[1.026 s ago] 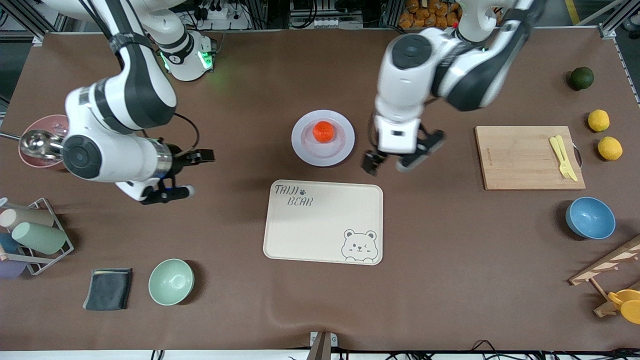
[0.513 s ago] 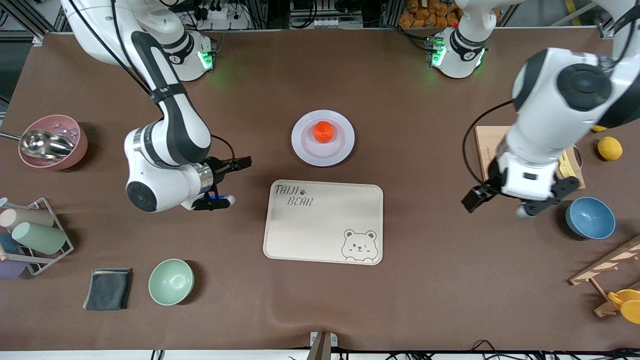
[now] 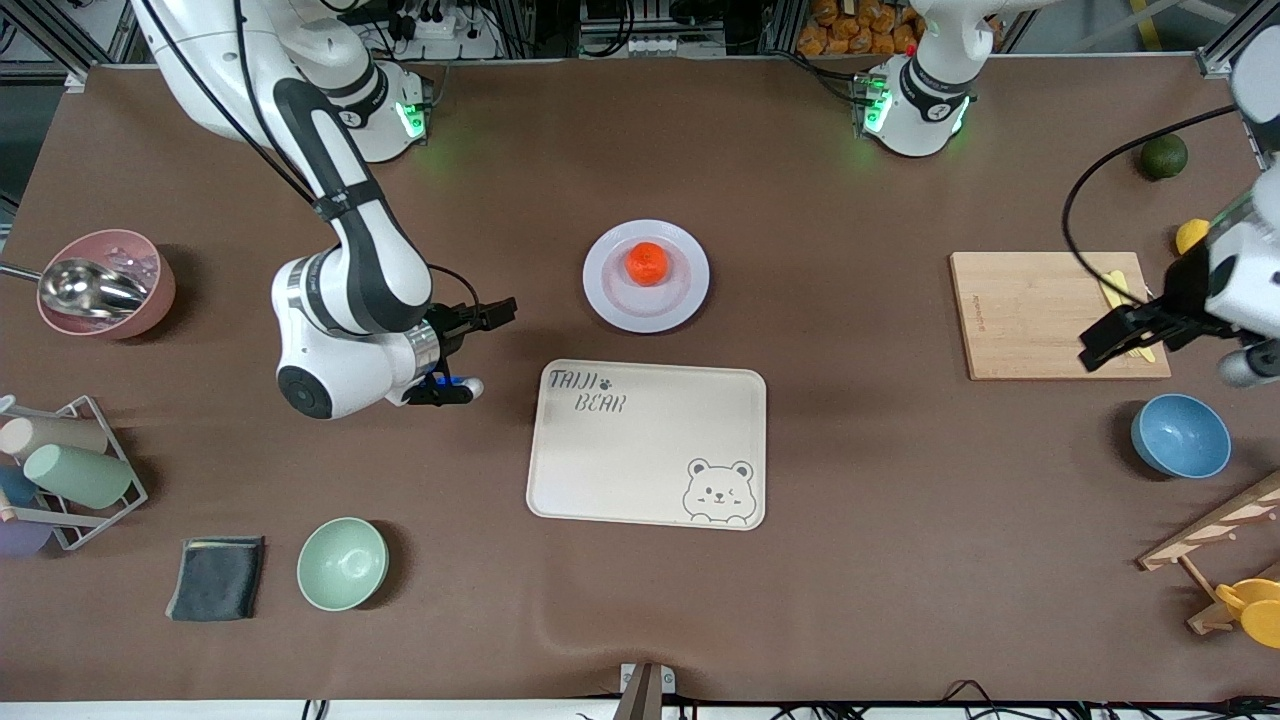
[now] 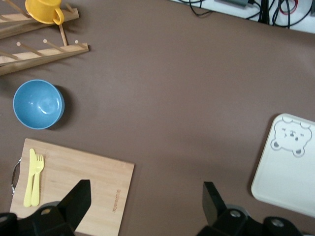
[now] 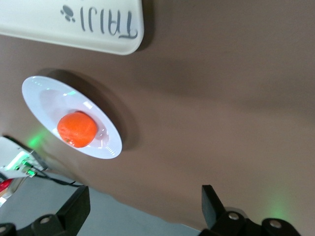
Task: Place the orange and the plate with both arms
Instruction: 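Grip the white plate rim with the right gripper while the left withdraws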
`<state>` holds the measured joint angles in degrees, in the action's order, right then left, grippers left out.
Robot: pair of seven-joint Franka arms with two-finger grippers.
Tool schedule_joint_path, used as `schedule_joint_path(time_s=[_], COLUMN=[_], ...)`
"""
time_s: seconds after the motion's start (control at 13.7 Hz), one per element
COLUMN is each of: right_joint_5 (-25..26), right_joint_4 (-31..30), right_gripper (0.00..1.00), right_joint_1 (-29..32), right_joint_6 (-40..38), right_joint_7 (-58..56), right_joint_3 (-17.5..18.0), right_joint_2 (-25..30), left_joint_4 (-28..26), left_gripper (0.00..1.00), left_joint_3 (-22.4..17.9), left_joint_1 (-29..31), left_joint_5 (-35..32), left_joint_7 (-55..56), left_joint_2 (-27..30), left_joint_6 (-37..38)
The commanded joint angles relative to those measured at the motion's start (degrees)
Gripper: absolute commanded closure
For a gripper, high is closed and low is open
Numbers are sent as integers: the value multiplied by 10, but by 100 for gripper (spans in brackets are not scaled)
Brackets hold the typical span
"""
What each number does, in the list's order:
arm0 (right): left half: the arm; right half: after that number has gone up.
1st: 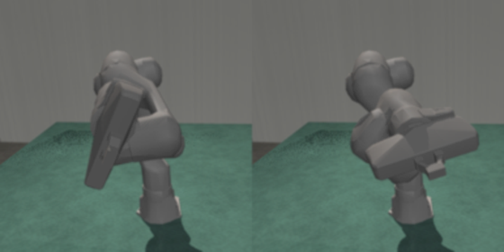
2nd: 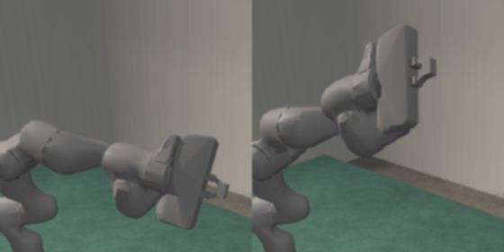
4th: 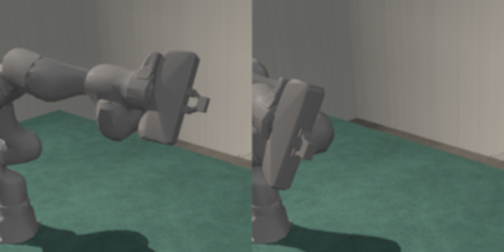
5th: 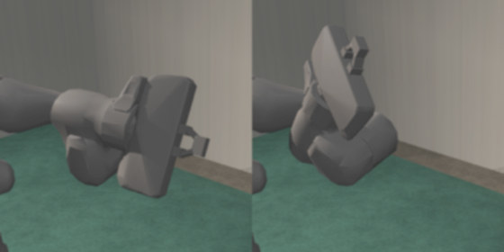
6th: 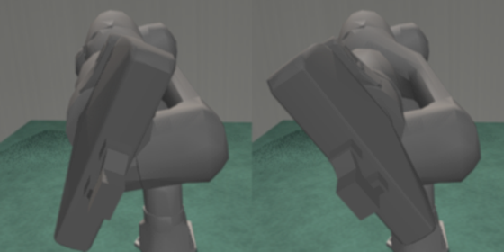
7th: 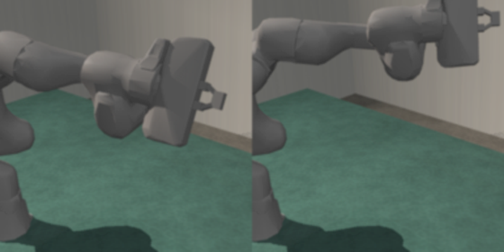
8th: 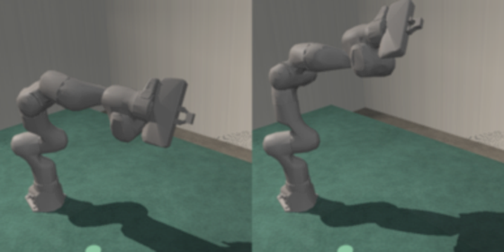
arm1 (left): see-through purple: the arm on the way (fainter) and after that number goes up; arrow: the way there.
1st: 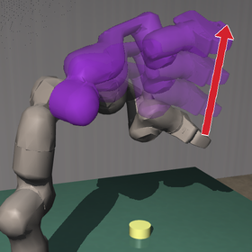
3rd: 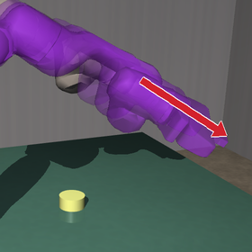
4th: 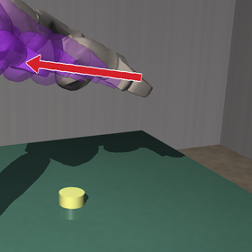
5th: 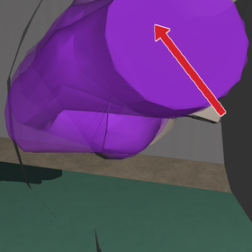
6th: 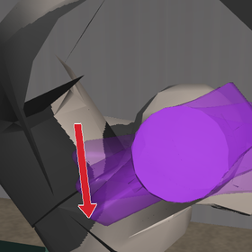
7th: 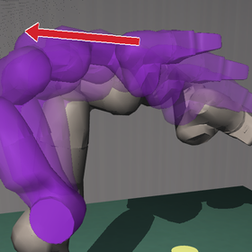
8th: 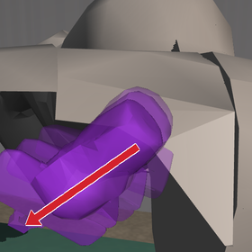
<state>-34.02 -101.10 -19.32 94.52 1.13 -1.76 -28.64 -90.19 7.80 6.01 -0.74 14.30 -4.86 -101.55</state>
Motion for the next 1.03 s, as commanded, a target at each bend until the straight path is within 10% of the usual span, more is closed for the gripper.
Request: schedule_joint_path(time_s=[0.0, 0.95], right_joint_5=[-24, -123], right_joint_4=[-69, -160], right_gripper=[0, 0], right_joint_1=[-17, -121], right_joint_6=[49, 174], right_joint_7=[-19, -24], right_joint_3=[-4, -4], right_joint_2=[45, 54], left_joint_4=[-2, -26], left_gripper=[0, 0], left_joint_3=[-44, -41], left_joint_1=[-13, -14], left_joint_5=[46, 37], left_joint_7=[-61, -70], left_joint_2=[27, 78], left_joint_6=[46, 119])
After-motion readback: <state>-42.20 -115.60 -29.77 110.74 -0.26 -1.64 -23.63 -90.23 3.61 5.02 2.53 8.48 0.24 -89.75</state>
